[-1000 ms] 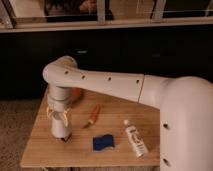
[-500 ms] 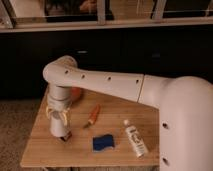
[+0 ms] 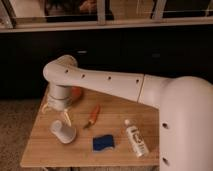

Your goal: Place the ceramic cup over the eraser

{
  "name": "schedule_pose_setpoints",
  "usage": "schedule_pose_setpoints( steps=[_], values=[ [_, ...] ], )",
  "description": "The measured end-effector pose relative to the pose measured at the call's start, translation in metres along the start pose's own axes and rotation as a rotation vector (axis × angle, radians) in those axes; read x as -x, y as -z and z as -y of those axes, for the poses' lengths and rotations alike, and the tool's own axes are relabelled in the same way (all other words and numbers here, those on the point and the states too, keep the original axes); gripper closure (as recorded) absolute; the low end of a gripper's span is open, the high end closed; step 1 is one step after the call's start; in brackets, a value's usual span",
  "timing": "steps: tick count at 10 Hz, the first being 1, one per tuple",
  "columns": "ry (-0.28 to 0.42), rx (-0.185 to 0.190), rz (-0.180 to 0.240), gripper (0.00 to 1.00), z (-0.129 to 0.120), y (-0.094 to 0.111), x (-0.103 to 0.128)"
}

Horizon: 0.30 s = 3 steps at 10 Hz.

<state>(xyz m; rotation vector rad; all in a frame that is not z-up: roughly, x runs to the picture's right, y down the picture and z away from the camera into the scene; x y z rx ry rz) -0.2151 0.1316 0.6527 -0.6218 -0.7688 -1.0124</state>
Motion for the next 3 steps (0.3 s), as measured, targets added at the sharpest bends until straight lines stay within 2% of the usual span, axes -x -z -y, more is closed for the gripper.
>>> schedule_pose_setpoints(
  steps=[3],
  values=[
    [0.003, -0.006, 0.0, 0.2, 0.0001, 0.0018, -0.0013]
  ],
)
